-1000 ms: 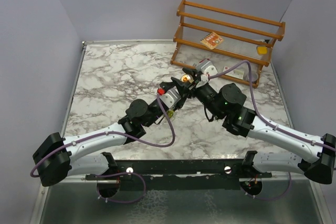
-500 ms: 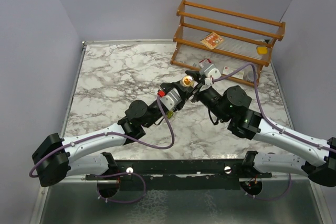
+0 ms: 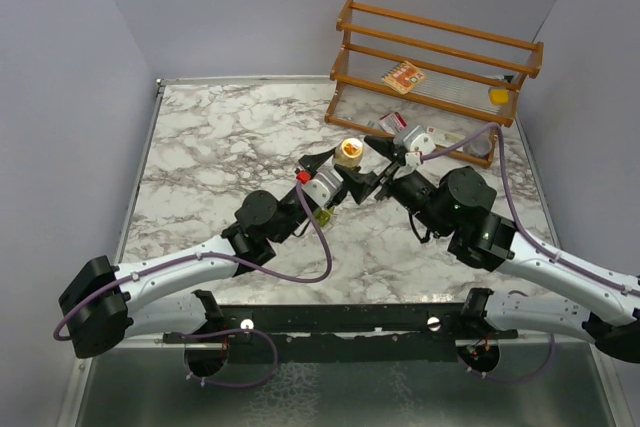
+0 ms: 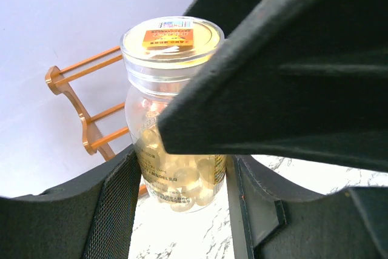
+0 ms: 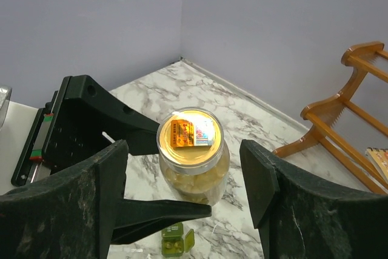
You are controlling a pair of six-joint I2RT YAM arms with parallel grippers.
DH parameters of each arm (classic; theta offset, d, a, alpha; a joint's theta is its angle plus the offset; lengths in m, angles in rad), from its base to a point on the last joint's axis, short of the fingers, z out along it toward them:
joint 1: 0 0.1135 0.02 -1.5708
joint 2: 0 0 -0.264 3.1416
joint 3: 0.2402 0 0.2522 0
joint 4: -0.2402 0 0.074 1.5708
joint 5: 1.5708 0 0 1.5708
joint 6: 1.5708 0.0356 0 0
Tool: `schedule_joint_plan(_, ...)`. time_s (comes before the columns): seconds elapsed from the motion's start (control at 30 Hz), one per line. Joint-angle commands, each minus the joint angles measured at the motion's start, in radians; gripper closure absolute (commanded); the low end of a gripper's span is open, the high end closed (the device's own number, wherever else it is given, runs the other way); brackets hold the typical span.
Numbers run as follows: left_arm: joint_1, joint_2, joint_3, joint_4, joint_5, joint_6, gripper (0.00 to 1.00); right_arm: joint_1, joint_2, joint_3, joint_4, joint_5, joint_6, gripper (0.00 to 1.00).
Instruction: Sort the pills into containers
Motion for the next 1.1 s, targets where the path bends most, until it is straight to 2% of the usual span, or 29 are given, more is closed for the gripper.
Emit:
schedule_joint_plan(0.0,-0.001,-0.036,0.025,0.017,-0.045,0.021,1.00,0.008,-0.039,0.003,-0.050,-0.051,0.000,0.25)
schedule_joint_plan(0.4,0.004,-0.118,0.006,-0.045,-0.023,0.007,1.00,0.008,-0.162,0.005,-0.163,-0.040,-0.017,0.24)
schedule_joint_plan(0.53,0.004,-0.159,0.006,-0.116,0.034,-0.033,1.00,0.008,-0.207,-0.007,-0.180,-0.067,-0.035,0.32)
schedule_joint_plan(0.63,0.004,-0.194,0.007,-0.179,0.114,-0.099,1.00,0.008,-0.240,-0.016,-0.188,-0.135,-0.047,0.38)
schedule_joint_plan(0.87,0.004,-0.264,-0.011,-0.312,0.364,-0.245,1.00,0.008,-0.310,-0.044,-0.180,-0.376,-0.054,0.39)
schedule_joint_plan(1.07,0.004,-0.321,-0.062,-0.320,0.601,-0.297,1.00,0.008,-0.320,-0.047,-0.184,-0.508,-0.043,0.39)
